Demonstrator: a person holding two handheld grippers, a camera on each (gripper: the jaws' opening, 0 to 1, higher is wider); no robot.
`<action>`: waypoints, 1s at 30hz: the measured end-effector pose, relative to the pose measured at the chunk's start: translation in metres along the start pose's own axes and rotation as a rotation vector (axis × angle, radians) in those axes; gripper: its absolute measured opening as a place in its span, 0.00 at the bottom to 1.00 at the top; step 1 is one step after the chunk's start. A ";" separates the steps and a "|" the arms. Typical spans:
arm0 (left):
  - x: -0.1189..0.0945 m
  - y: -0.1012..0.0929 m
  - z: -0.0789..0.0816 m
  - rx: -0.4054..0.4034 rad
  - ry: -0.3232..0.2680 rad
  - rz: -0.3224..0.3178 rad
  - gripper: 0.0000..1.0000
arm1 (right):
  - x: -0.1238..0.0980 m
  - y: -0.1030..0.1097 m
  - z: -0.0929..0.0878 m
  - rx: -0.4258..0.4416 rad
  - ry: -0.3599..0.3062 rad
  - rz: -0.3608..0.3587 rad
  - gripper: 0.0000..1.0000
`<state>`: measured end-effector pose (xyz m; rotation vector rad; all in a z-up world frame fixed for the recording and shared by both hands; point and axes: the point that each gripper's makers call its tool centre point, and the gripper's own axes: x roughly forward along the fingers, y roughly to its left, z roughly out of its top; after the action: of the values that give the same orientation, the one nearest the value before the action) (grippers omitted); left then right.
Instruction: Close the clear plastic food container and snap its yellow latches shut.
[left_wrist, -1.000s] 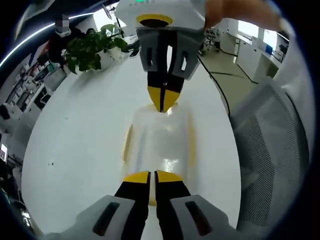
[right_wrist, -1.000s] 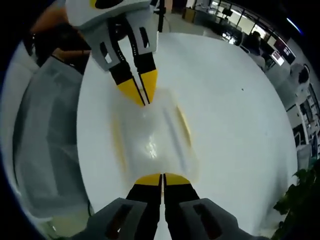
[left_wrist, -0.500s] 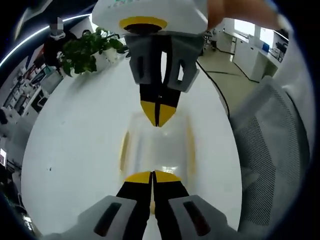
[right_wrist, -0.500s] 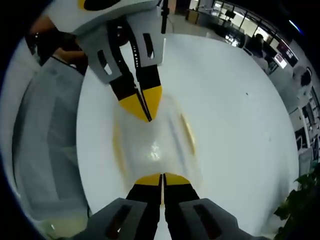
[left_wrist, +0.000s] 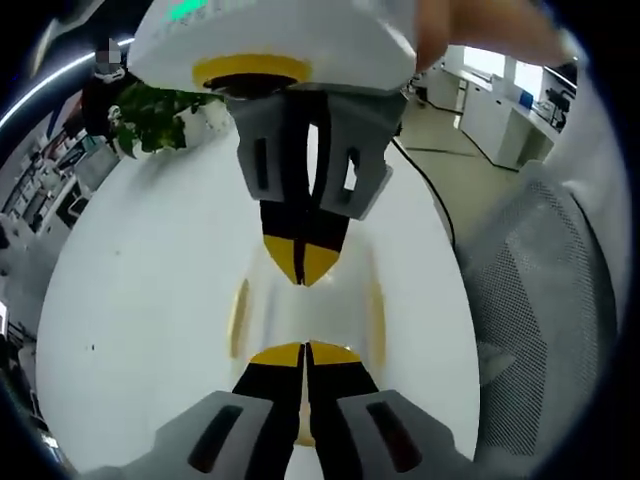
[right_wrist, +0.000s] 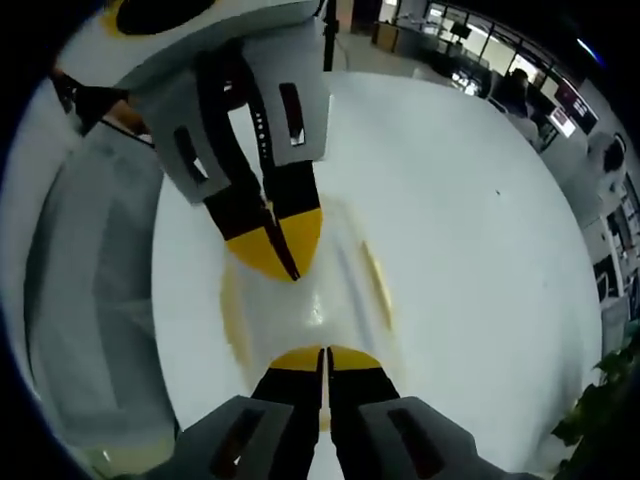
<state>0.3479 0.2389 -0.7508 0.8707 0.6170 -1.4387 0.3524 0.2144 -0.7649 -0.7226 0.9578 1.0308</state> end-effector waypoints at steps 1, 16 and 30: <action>0.001 -0.001 0.001 -0.005 -0.002 -0.003 0.00 | 0.000 0.000 0.001 0.002 -0.002 0.002 0.00; 0.005 0.000 0.003 0.006 -0.009 -0.006 0.01 | 0.005 -0.001 0.012 -0.020 -0.021 0.010 0.00; 0.004 -0.006 0.002 -0.021 -0.015 -0.030 0.13 | 0.006 -0.002 0.017 -0.050 -0.022 0.024 0.13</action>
<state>0.3415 0.2350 -0.7540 0.8363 0.6351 -1.4621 0.3609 0.2302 -0.7629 -0.7413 0.9268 1.0849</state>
